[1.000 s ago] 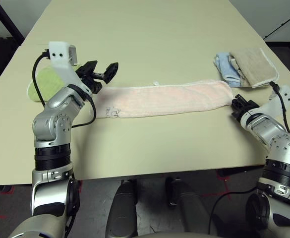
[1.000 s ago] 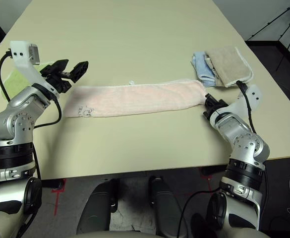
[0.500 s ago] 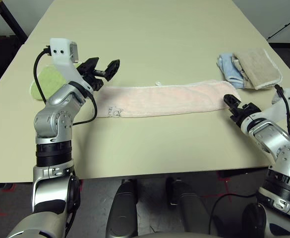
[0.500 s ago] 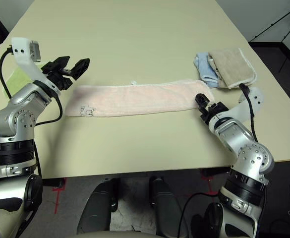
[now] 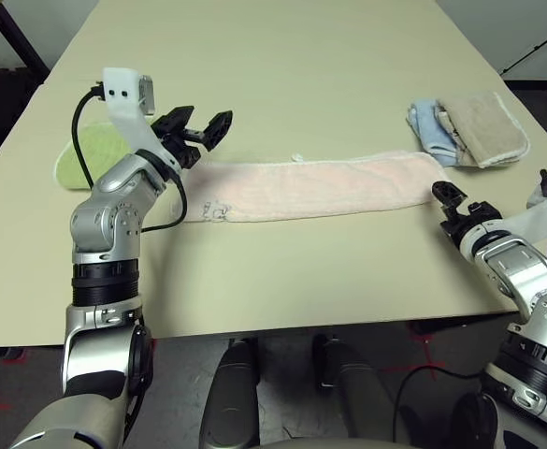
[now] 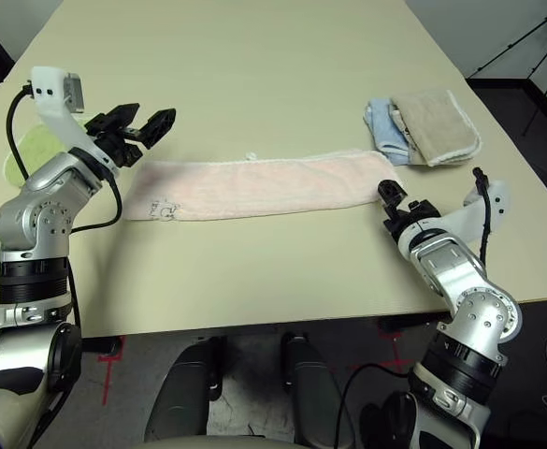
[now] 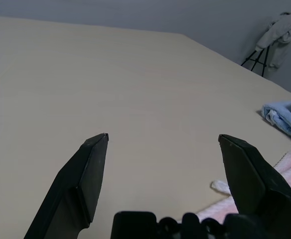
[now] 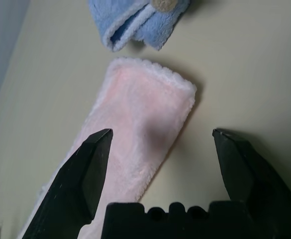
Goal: Fold the towel and set it aside.
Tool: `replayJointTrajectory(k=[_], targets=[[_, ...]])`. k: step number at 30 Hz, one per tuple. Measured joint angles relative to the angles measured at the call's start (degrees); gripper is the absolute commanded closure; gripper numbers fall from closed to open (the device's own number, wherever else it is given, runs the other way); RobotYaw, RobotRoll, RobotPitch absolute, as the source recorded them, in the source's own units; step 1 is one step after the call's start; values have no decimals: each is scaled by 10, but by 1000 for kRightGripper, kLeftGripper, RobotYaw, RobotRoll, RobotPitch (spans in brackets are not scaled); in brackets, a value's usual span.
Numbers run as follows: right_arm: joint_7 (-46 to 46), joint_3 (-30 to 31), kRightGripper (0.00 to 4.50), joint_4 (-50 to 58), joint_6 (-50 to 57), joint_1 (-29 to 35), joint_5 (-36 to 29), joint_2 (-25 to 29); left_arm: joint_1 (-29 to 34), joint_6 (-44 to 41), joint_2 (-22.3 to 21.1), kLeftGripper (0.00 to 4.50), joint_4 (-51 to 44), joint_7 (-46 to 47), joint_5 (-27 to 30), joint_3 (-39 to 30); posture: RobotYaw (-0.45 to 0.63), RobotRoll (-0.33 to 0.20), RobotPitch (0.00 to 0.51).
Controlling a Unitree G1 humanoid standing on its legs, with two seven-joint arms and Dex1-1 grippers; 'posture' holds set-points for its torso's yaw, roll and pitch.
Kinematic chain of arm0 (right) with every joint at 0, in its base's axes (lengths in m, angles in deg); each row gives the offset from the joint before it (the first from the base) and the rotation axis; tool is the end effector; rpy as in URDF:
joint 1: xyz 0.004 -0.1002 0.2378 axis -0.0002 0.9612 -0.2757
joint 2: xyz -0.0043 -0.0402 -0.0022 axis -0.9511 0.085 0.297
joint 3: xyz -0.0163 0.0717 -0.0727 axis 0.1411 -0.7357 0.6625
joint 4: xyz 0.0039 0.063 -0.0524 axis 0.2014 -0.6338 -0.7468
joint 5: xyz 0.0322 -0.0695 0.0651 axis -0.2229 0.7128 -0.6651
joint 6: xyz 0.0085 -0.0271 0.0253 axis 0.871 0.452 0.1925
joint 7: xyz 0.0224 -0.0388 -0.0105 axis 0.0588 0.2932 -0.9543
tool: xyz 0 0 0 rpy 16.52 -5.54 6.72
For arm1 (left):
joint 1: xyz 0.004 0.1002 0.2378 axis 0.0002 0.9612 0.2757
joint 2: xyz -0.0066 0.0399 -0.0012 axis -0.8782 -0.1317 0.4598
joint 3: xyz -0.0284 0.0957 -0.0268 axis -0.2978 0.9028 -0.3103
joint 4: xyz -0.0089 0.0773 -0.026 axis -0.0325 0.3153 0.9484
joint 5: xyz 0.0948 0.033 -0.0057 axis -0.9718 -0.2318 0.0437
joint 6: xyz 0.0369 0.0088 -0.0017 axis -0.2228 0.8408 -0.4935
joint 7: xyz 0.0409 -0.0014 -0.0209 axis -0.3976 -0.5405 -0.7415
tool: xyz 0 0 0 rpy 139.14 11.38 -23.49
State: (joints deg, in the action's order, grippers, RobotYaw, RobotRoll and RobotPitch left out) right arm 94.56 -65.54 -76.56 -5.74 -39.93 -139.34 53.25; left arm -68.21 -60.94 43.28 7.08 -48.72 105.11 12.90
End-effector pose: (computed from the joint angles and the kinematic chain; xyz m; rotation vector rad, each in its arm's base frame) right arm 0.2358 -0.2350 0.1366 0.9641 0.2250 -0.1645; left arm 0.2968 0.2193 0.2111 -0.0837 -0.1524 -0.4335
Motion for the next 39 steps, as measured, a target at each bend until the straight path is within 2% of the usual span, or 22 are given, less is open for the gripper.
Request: replayJointTrajectory(k=[14,18,26,39], targets=[[-53,35,31,-141,-63,-72,48,57,6,-3,-8,0,-9,2,-6,-1,120,0,219],[-66,42,1350,-156,-72,-72,68,62,11,-4,-9,0,-9,3,-7,-1,123,0,219],[-75,45,4455,-162,-74,-65,85,62,13,-4,-11,0,-9,3,-7,-1,120,0,219],[-112,60,4487,-125,-50,-42,91,74,13,-2,-9,0,-9,6,-8,-2,114,0,204]])
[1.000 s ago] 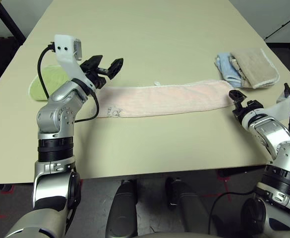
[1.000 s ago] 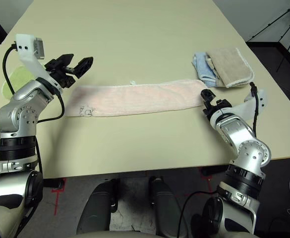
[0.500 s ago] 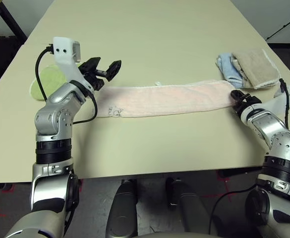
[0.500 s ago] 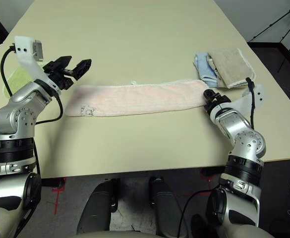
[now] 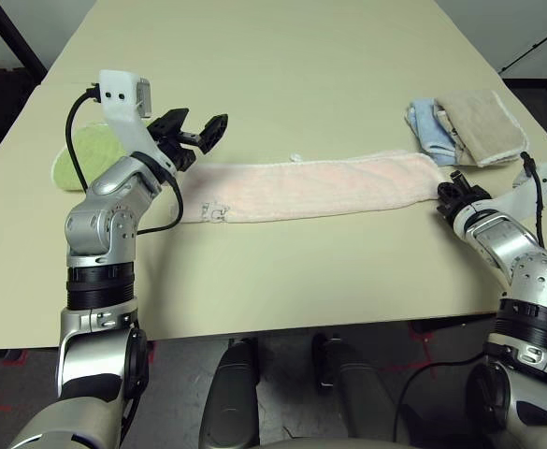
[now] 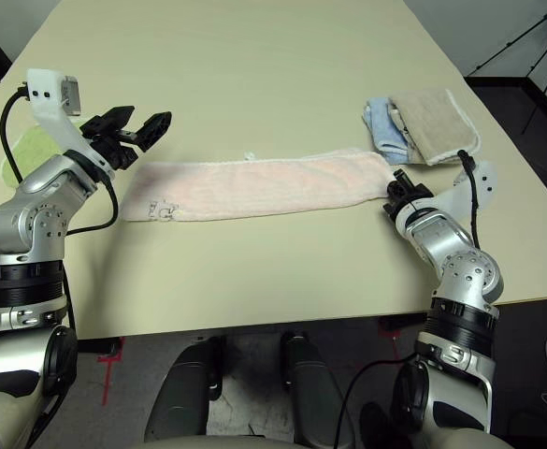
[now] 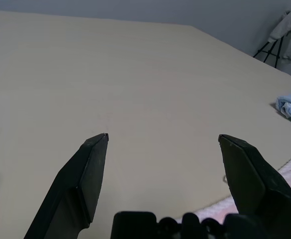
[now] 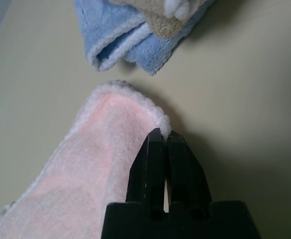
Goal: Fold the towel and set it aside.
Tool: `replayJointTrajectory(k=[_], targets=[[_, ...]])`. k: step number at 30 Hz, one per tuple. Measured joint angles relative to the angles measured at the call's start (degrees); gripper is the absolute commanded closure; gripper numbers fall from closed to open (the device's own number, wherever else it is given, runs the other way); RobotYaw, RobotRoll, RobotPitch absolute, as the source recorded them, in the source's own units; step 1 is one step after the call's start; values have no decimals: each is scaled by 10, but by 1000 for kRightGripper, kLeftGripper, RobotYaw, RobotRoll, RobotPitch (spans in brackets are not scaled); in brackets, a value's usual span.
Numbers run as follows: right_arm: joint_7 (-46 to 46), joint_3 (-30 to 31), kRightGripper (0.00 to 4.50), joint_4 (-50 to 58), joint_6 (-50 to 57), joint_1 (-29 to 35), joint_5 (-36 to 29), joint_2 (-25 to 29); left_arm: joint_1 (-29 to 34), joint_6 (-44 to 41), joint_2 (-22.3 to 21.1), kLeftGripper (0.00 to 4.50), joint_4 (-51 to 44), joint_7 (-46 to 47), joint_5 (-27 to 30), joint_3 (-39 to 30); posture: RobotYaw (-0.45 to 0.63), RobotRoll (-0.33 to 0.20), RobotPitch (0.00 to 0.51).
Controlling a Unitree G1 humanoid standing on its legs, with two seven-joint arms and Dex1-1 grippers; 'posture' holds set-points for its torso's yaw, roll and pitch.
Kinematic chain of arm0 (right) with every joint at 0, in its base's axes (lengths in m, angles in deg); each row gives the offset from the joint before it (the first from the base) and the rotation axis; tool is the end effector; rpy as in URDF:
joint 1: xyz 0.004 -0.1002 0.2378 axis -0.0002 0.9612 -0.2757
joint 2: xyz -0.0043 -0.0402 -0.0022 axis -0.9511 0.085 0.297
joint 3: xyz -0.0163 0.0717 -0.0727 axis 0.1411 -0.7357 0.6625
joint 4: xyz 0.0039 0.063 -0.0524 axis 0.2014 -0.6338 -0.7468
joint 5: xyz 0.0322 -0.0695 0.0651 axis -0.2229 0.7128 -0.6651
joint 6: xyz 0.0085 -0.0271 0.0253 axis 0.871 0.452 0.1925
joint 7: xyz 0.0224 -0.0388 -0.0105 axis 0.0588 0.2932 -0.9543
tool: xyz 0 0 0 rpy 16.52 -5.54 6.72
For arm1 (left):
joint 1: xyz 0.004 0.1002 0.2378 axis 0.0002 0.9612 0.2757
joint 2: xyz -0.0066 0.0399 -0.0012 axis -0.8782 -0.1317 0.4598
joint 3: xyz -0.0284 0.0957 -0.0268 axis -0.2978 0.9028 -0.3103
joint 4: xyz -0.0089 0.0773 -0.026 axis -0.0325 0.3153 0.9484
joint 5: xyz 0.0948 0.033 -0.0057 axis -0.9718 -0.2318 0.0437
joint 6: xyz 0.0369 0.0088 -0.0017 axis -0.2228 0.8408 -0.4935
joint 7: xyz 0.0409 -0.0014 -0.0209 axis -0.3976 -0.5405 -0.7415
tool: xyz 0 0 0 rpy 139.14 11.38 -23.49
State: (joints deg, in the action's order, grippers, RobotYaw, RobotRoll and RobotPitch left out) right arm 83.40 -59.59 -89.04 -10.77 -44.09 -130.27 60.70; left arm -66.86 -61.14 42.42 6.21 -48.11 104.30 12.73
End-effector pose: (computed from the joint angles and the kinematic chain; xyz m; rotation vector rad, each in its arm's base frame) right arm 0.2621 -0.2463 0.1322 0.8218 0.2262 -0.1247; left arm 0.2934 0.2241 0.2084 -0.0603 -0.1387 -0.4017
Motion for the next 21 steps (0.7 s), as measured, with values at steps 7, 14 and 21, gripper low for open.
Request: replayJointTrajectory(k=[7,14,21], targets=[[-2,-5,4487,17,9,8,0,26,-1,11,10,0,5,0,-2,0,99,0,192],[-3,-5,4487,18,12,12,0,35,-7,21,14,0,9,0,-7,1,99,0,189],[-24,10,4487,51,16,-5,-4,31,-9,25,15,0,10,-1,-8,1,110,0,182]])
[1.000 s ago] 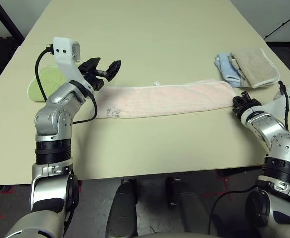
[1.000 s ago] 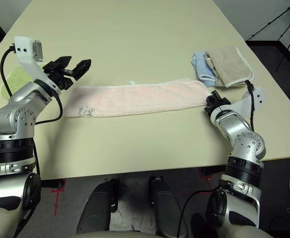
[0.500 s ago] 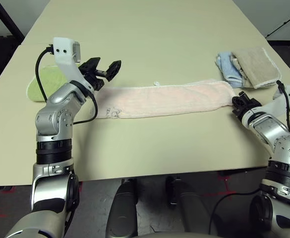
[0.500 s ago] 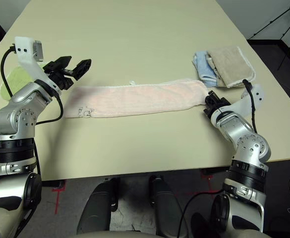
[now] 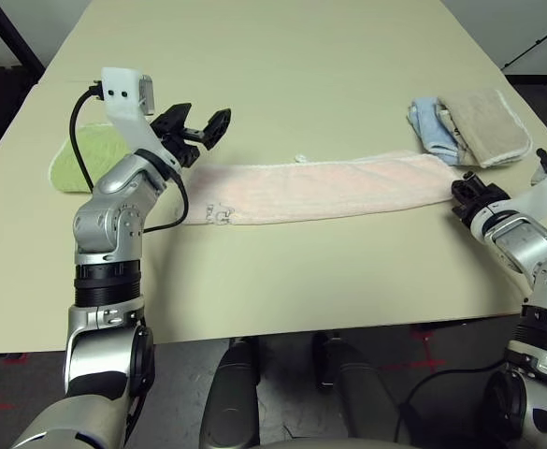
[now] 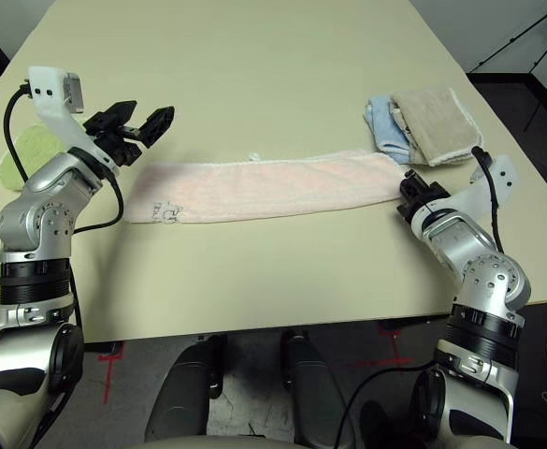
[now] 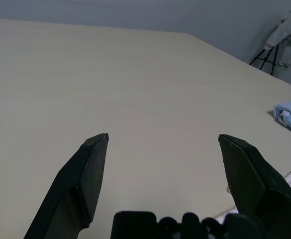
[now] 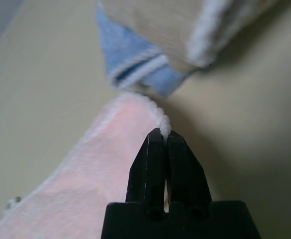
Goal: Fold the towel and set it aside.
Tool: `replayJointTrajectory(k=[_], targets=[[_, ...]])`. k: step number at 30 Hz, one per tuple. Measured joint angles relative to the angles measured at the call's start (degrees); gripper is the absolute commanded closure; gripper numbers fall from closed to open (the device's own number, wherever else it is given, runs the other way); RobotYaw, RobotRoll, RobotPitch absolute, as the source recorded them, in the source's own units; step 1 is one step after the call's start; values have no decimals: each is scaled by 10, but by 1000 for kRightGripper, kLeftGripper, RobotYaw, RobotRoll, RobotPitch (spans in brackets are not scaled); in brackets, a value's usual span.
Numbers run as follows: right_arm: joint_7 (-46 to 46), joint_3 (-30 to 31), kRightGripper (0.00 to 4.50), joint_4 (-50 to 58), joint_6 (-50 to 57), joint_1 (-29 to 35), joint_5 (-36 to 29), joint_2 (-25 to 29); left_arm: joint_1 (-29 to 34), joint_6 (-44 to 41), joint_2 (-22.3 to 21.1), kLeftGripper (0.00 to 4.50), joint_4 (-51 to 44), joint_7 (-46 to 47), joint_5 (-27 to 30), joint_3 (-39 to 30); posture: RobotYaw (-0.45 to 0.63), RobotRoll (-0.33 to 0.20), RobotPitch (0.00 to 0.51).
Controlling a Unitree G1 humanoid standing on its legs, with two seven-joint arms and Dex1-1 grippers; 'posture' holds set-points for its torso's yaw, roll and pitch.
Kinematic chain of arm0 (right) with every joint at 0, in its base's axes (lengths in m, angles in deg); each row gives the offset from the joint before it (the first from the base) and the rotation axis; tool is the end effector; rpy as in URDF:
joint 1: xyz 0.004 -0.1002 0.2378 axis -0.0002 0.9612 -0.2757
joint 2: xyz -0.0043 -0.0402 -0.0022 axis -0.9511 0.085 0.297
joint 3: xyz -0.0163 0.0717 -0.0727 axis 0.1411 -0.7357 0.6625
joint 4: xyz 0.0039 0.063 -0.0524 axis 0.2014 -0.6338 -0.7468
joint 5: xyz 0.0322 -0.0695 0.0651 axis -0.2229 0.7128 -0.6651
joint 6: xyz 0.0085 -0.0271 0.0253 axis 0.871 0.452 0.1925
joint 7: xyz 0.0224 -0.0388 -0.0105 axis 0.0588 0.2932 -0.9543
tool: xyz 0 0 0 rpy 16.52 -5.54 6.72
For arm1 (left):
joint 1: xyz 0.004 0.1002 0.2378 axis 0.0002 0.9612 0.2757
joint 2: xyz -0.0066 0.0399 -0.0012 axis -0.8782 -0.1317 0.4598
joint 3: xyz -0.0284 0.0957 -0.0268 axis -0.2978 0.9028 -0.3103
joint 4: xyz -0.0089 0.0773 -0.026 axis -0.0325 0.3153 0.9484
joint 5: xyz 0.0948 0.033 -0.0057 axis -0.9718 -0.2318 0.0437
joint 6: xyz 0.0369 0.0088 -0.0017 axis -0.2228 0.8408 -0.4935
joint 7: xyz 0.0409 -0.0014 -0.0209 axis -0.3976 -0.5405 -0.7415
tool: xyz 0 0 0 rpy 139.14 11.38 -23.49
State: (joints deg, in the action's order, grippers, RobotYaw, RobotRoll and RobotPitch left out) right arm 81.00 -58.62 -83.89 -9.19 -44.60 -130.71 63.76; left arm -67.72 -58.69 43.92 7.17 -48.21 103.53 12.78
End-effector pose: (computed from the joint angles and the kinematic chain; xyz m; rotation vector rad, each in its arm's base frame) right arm 0.2578 -0.2493 0.1549 0.7331 0.1408 -0.0465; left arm 0.2966 0.2192 0.2090 -0.0676 -0.1770 -0.4077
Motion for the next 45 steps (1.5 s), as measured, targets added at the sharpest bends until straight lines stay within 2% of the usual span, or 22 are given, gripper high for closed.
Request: replayJointTrajectory(k=[9,18,26,35,45], targets=[[-34,34,4487,32,6,-57,-27,-18,0,3,0,0,0,1,-1,0,124,0,172],[-42,73,4487,61,39,-66,-71,-41,0,9,1,0,0,3,-1,-2,139,0,168],[-41,101,4487,91,66,-46,-109,-56,0,11,1,0,0,9,-1,-3,148,0,170],[-41,129,4487,103,80,-16,-121,-70,0,12,1,0,0,11,-1,-4,159,0,168],[-41,155,4487,103,86,-15,-123,-88,0,13,2,0,0,16,-1,-6,174,0,172]])
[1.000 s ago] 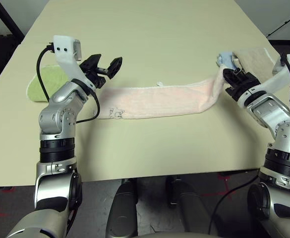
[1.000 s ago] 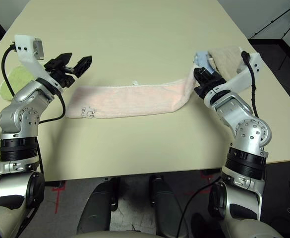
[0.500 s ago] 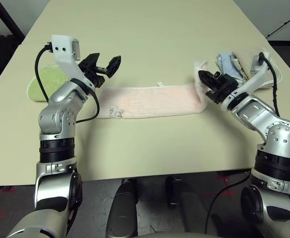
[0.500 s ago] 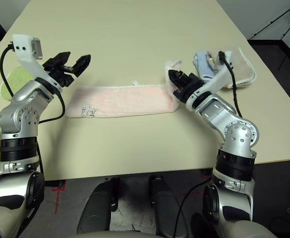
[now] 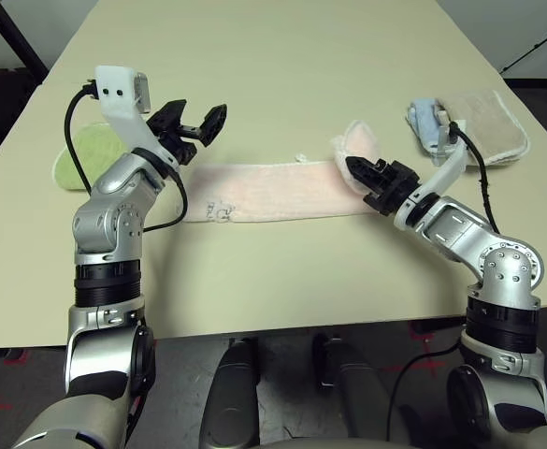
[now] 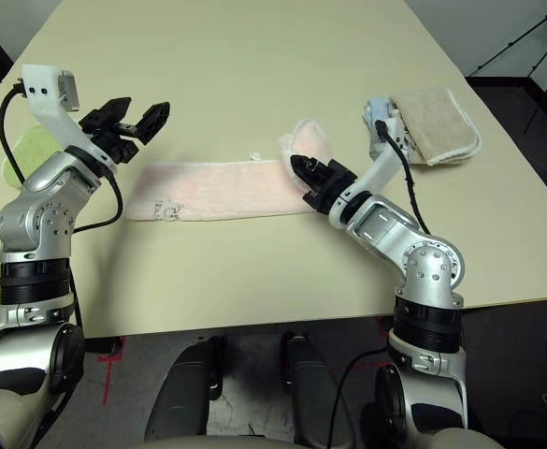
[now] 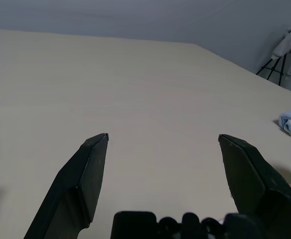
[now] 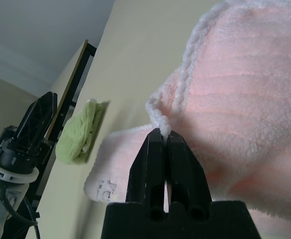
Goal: Fold the towel and set it aside.
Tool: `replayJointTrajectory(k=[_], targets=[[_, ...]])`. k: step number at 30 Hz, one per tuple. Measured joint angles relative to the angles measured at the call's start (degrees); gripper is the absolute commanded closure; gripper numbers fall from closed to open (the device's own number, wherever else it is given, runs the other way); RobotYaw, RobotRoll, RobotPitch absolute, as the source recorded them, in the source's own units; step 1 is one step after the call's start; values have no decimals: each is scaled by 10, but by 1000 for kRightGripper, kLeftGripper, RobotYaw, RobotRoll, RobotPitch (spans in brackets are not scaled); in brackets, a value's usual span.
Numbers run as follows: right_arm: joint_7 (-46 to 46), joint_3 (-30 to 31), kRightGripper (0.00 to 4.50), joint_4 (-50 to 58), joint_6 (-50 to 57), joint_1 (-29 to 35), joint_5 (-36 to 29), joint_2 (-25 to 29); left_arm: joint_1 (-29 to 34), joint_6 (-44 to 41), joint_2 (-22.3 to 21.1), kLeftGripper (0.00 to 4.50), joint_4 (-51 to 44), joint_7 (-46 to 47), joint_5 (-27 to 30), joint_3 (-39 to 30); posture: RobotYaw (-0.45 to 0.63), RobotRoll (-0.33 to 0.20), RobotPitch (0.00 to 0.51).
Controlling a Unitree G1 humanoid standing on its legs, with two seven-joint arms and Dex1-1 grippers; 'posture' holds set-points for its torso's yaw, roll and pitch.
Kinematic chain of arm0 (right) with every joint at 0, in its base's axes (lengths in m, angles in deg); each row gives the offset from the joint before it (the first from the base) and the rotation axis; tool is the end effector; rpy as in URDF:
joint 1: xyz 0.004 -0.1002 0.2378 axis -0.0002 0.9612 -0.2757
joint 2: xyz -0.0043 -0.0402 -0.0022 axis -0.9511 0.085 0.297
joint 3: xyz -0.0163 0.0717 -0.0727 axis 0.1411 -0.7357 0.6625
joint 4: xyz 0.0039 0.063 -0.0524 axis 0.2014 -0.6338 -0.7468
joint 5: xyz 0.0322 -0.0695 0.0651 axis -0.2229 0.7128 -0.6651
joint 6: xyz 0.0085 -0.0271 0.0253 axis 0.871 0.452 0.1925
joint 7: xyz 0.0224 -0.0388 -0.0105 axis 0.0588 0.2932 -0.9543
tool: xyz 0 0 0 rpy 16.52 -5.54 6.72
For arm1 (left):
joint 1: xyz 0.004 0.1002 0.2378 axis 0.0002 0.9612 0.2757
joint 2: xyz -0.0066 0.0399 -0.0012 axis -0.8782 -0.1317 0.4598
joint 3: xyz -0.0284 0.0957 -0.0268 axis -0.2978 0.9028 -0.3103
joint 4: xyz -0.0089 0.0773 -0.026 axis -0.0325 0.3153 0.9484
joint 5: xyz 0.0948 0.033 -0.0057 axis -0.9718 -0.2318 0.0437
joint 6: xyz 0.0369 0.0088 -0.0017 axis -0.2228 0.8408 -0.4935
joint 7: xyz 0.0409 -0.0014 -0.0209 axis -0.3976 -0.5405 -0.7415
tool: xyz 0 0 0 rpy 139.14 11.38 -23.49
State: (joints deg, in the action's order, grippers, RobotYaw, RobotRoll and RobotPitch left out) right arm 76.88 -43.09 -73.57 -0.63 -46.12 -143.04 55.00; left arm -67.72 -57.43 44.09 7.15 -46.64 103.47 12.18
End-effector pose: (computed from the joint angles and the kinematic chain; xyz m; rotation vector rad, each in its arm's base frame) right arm 0.2556 -0.1570 0.1700 0.7550 0.2342 0.5790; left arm 0.2961 0.2206 0.2103 -0.0726 -0.2026 -0.3723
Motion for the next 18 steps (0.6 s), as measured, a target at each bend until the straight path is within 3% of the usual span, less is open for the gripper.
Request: replayJointTrajectory(k=[18], targets=[[-6,43,4487,0,28,19,-6,-14,0,6,0,0,0,6,0,-2,194,0,173]])
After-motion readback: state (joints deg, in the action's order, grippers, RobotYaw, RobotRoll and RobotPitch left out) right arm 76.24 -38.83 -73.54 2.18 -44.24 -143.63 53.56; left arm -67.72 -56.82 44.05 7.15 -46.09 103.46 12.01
